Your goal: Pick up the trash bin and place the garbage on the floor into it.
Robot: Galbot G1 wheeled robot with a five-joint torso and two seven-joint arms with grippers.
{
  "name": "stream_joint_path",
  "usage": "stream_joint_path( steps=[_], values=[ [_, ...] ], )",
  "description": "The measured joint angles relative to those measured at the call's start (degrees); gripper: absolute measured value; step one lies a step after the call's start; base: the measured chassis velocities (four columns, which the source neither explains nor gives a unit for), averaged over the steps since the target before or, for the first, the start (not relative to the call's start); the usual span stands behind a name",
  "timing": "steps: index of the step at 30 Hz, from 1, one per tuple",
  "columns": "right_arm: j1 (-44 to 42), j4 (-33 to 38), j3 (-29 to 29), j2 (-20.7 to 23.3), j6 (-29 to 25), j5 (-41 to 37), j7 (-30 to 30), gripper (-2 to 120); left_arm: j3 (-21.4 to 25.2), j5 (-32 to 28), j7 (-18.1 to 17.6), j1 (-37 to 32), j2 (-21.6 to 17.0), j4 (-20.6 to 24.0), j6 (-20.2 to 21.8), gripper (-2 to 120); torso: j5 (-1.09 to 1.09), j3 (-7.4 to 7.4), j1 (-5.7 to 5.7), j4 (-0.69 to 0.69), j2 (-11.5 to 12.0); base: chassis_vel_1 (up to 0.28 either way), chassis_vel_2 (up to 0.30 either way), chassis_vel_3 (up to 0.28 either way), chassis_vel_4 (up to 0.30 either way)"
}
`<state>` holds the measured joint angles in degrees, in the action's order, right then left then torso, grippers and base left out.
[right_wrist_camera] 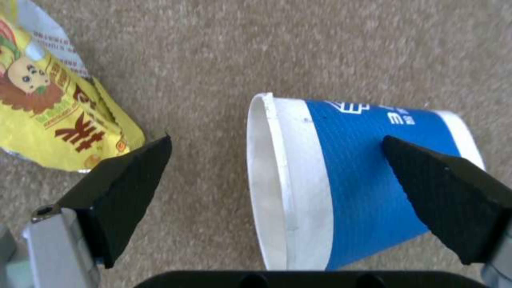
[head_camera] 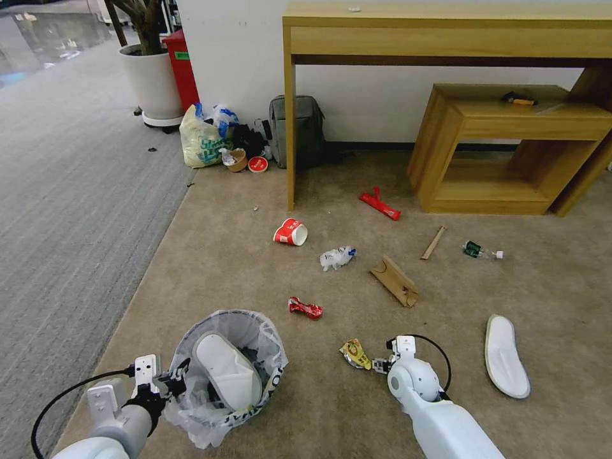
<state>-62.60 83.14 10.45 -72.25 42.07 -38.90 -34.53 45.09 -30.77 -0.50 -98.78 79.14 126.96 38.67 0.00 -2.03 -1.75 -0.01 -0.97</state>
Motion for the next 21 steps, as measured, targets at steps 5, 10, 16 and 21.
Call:
stream_joint_path(
  steps=[5, 10, 16, 21],
  values=[
    [-0.5, 1.2, -0.3, 0.9, 0.0, -2.6, -1.0, 100, 0.2, 0.0, 0.1, 0.0, -0.1, -0.4, -0.1, 0, 0.0, 0.0, 0.0, 0.0, 0.0, 0.0, 0.0, 0.0, 0.0],
    [-1.0, 3.4, -1.4, 0.9, 0.0, -5.4, -2.9, 100, 0.0, 0.0, 0.2, 0.4, -0.1, -0.9, -0.2, 0, 0.01, 0.0, 0.0, 0.0, 0.0, 0.0, 0.0, 0.0, 0.0],
    [-1.0, 4.2, -2.2, 1.0, 0.1, -7.4, -4.6, 100, 0.1, 0.0, 0.3, 0.5, -0.1, -1.1, -0.2, 0, 0.01, 0.0, 0.0, 0.0, 0.0, 0.0, 0.0, 0.0, 0.0],
    [-1.5, 4.9, -2.3, 1.9, 0.1, -7.9, -4.7, 100, 0.3, 0.0, 0.4, 0.4, -0.1, -1.3, -0.3, 0, 0.01, 0.0, 0.0, 0.0, 0.0, 0.0, 0.0, 0.0, 0.0]
  ],
)
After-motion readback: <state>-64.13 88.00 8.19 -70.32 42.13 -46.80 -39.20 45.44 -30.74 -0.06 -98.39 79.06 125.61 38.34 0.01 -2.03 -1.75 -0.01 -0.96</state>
